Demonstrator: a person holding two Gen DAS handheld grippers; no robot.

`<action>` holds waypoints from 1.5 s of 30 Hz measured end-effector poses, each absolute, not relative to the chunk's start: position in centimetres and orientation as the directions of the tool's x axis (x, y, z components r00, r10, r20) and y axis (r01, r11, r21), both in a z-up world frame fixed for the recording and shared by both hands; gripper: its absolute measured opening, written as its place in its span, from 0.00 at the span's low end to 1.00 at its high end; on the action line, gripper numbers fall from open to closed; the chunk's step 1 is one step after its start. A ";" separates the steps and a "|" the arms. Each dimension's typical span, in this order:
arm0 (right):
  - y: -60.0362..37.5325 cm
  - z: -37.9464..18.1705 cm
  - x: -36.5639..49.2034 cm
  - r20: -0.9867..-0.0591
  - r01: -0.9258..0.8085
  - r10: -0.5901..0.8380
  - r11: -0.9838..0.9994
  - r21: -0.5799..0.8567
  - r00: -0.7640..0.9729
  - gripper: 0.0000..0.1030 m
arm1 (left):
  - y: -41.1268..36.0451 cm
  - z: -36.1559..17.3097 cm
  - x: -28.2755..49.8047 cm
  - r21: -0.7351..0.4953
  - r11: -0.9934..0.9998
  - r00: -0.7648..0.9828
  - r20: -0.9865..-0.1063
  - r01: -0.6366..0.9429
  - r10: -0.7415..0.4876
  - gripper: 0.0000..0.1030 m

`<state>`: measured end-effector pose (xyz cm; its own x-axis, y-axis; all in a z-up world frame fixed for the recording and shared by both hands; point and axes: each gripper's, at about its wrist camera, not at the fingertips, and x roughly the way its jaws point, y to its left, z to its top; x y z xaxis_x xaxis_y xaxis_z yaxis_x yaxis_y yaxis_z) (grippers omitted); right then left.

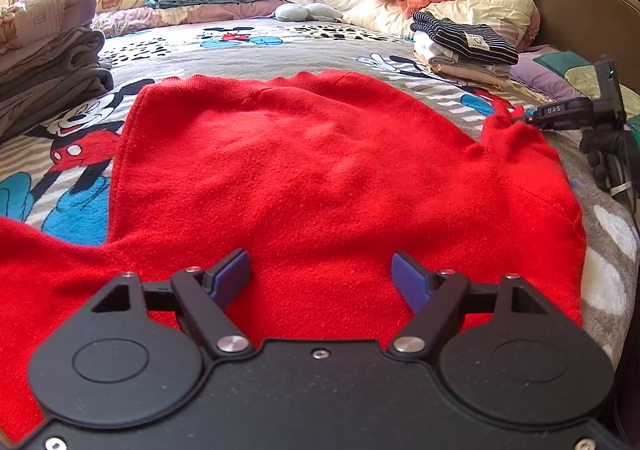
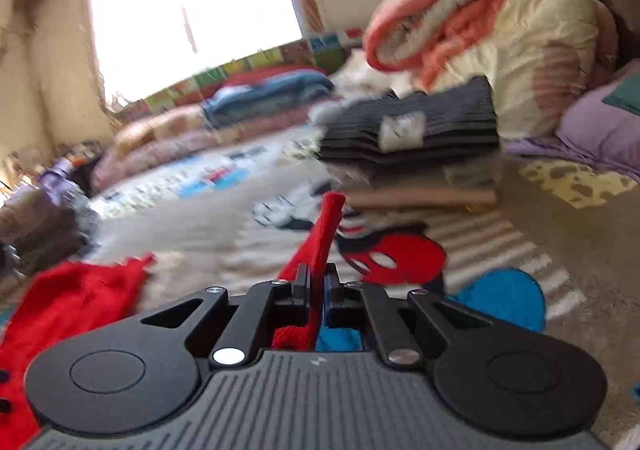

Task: Fold clothes
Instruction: 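Lay the sleeve onto the sweater body and open the right gripper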

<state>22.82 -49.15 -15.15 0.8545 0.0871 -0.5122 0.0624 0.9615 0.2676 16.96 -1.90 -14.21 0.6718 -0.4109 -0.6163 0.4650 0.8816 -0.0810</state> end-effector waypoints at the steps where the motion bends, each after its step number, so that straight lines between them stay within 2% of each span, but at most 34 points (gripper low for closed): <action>1: -49.4 -16.3 23.8 -0.586 0.090 0.084 0.961 0.261 0.806 0.08 | -1.9 -14.2 17.0 -0.081 0.881 0.672 -0.616 0.466 -0.411 0.76; 3: -49.4 -15.9 24.0 -0.597 0.125 0.042 0.964 0.236 0.801 0.15 | -1.9 -14.2 17.0 -0.080 0.881 0.671 -0.618 0.466 -0.411 0.76; 4: -49.3 -15.6 24.0 -0.605 0.138 0.025 0.965 0.221 0.795 0.22 | -1.9 -14.2 17.0 -0.079 0.881 0.671 -0.618 0.466 -0.410 0.76; 8: -48.5 -14.4 22.9 -0.613 0.161 -0.006 0.967 0.197 0.790 0.28 | -1.9 -14.2 16.9 -0.076 0.881 0.672 -0.617 0.467 -0.410 0.76; 11: -48.1 -14.0 20.3 -0.586 0.193 0.022 0.933 0.302 0.810 0.33 | -1.9 -14.1 16.8 -0.072 0.882 0.673 -0.618 0.466 -0.407 0.76; 13: -47.6 -14.3 18.1 -0.568 0.208 0.067 0.890 0.405 0.820 0.40 | -2.0 -13.8 16.5 -0.063 0.885 0.677 -0.619 0.461 -0.397 0.76; 18: -45.7 -16.6 11.9 -0.497 0.229 0.213 0.692 0.685 0.841 0.46 | -3.1 -12.2 14.0 0.012 0.875 0.717 -0.579 0.484 -0.388 0.76; 20: -44.0 -17.7 9.7 -0.472 0.226 0.271 0.615 0.755 0.839 0.47 | -4.1 -11.3 12.4 0.036 0.849 0.724 -0.542 0.527 -0.426 0.76; 24: -40.5 -18.9 6.8 -0.412 0.194 0.364 0.507 0.840 0.835 0.47 | -7.1 -10.2 8.9 0.072 0.764 0.694 -0.481 0.641 -0.536 0.76; 27: -38.1 -19.5 5.9 -0.385 0.176 0.408 0.463 0.869 0.828 0.47 | -9.7 -10.9 6.2 0.136 0.693 0.654 -0.499 0.708 -0.569 0.76; 29: -37.1 -19.5 5.7 -0.382 0.169 0.390 0.480 0.861 0.838 0.47 | -11.3 -12.1 4.8 0.220 0.663 0.660 -0.524 0.716 -0.539 0.75; 33: -37.4 -20.4 5.0 -0.320 0.196 0.327 0.359 0.912 0.889 0.45 | -13.3 -14.9 3.7 0.351 0.618 0.687 -0.558 0.703 -0.465 0.72; 34: -37.4 -20.6 5.1 -0.314 0.201 0.315 0.343 0.918 0.896 0.41 | -13.6 -15.6 3.6 0.380 0.606 0.695 -0.561 0.699 -0.450 0.72; 36: -37.3 -21.0 5.2 -0.297 0.196 0.300 0.324 0.926 0.906 0.37 | -13.4 -15.8 4.0 0.347 0.630 0.692 -0.563 0.695 -0.453 0.72; 38: -37.2 -21.6 5.9 -0.274 0.180 0.308 0.301 0.936 0.911 0.25 | -12.9 -15.7 4.6 0.282 0.664 0.675 -0.578 0.692 -0.458 0.72; 39: -37.3 -21.9 6.0 -0.265 0.176 0.310 0.287 0.942 0.913 0.11 | -12.7 -15.8 4.9 0.254 0.678 0.669 -0.582 0.689 -0.462 0.72; 40: -37.4 -22.1 6.1 -0.255 0.171 0.309 0.273 0.947 0.916 0.06 | -12.5 -15.7 4.9 0.235 0.690 0.666 -0.585 0.685 -0.463 0.72; 45: -37.7 -20.6 5.3 -0.277 0.174 0.287 0.335 0.926 0.917 0.05 | -13.1 -15.5 4.2 0.258 0.694 0.680 -0.587 0.671 -0.439 0.72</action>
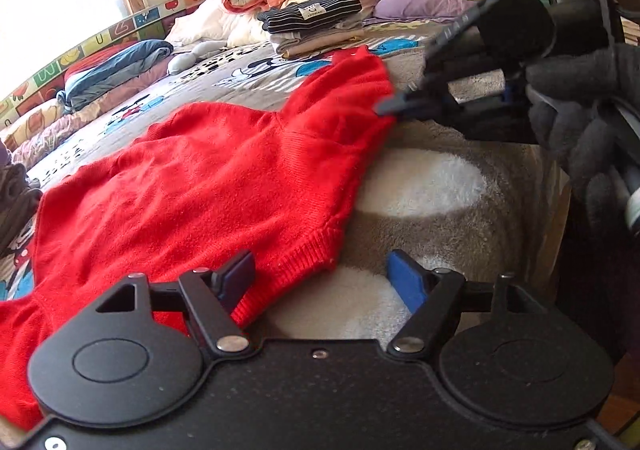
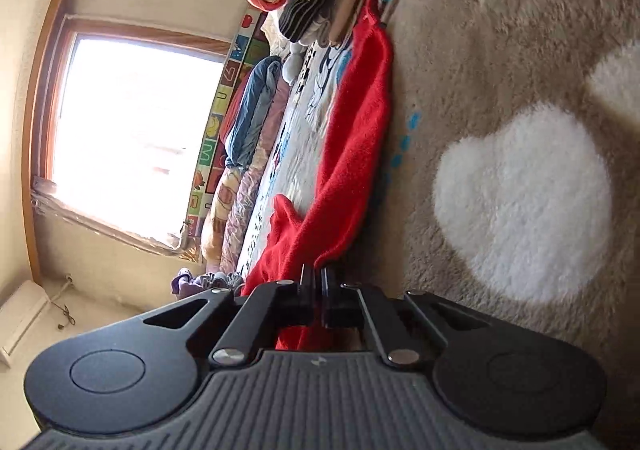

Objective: Fold clothes

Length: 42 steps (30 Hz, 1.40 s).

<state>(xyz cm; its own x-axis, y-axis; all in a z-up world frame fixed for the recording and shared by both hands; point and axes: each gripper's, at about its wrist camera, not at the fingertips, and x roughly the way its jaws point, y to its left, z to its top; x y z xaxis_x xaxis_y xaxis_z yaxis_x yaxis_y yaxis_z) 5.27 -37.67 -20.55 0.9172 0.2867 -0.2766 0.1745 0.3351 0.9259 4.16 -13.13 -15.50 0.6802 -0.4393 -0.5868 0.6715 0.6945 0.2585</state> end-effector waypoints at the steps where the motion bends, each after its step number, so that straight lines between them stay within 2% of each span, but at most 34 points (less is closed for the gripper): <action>1: -38.0 -20.6 5.0 -0.304 0.197 0.281 0.351 0.915 0.910 0.05 | -13.1 -15.5 4.1 0.262 0.692 0.680 -0.587 0.673 -0.439 0.72; 3: -38.5 -21.0 4.5 -0.365 0.251 0.268 0.378 0.891 0.892 0.04 | -13.1 -15.3 4.1 0.263 0.688 0.676 -0.591 0.677 -0.440 0.72; 8: -37.8 -18.7 4.0 -0.425 0.252 0.229 0.533 0.808 0.876 0.04 | -12.9 -15.2 3.9 0.276 0.673 0.672 -0.595 0.686 -0.441 0.72; 13: -35.9 -15.2 4.1 -0.391 0.145 0.172 0.737 0.660 0.904 0.09 | -12.5 -15.1 3.6 0.256 0.664 0.650 -0.612 0.702 -0.451 0.72; 16: -33.0 -13.2 5.2 -0.340 -0.034 0.225 0.873 0.487 0.913 0.08 | -12.3 -15.1 3.4 0.251 0.650 0.635 -0.620 0.717 -0.461 0.72; 19: -31.2 -14.2 7.1 -0.431 -0.081 0.250 0.925 0.372 0.867 0.07 | -11.9 -15.0 3.3 0.228 0.640 0.611 -0.633 0.733 -0.474 0.72; 20: -31.1 -15.4 8.1 -0.520 -0.047 0.236 0.936 0.350 0.821 0.06 | -11.6 -15.0 3.2 0.221 0.636 0.603 -0.638 0.740 -0.479 0.72; 21: -31.5 -16.4 8.2 -0.544 -0.036 0.232 0.937 0.347 0.806 0.01 | -11.4 -14.9 3.1 0.215 0.630 0.593 -0.644 0.746 -0.483 0.72; 25: -30.8 -14.8 6.2 -0.523 -0.070 0.193 0.967 0.246 0.830 0.01 | -9.6 -13.5 2.8 0.189 0.614 0.569 -0.643 0.767 -0.513 0.72; 26: -30.7 -14.3 5.8 -0.490 -0.091 0.204 0.965 0.244 0.848 0.10 | -8.7 -12.8 2.9 0.173 0.625 0.575 -0.625 0.762 -0.528 0.72; 29: -29.2 -13.5 5.2 -0.417 -0.177 0.255 0.960 0.217 0.872 0.11 | -5.1 -10.8 4.0 0.074 0.720 0.629 -0.554 0.690 -0.546 0.72; 31: -28.0 -13.5 4.9 -0.398 -0.248 0.301 0.952 0.179 0.867 0.13 | -2.9 -10.4 5.0 0.056 0.806 0.712 -0.508 0.590 -0.486 0.71; 33: -26.7 -13.9 4.7 -0.407 -0.298 0.330 0.944 0.141 0.852 0.16 | -0.9 -11.4 6.5 0.044 0.888 0.769 -0.522 0.458 -0.370 0.68; 34: -26.1 -14.2 4.8 -0.422 -0.316 0.335 0.942 0.117 0.842 0.16 | -0.4 -12.6 7.3 0.034 0.905 0.751 -0.572 0.425 -0.331 0.68; 35: -25.4 -14.7 4.9 -0.453 -0.329 0.332 0.940 0.088 0.827 0.16 | 0.2 -13.8 8.1 0.025 0.919 0.727 -0.621 0.392 -0.293 0.68; 36: -24.7 -15.3 5.2 -0.515 -0.335 0.310 0.941 0.047 0.799 0.18 | 0.5 -14.9 8.1 0.033 0.916 0.719 -0.632 0.399 -0.290 0.68; 39: -24.2 -15.1 4.9 -0.560 -0.322 0.274 0.946 0.012 0.782 0.18 | 0.8 -13.9 7.0 0.037 0.915 0.742 -0.599 0.402 -0.302 0.67; 42: -23.8 -14.2 3.4 -0.498 -0.366 0.323 0.931 0.012 0.805 0.20 | 1.2 -13.2 6.0 0.038 0.921 0.786 -0.536 0.387 -0.308 0.67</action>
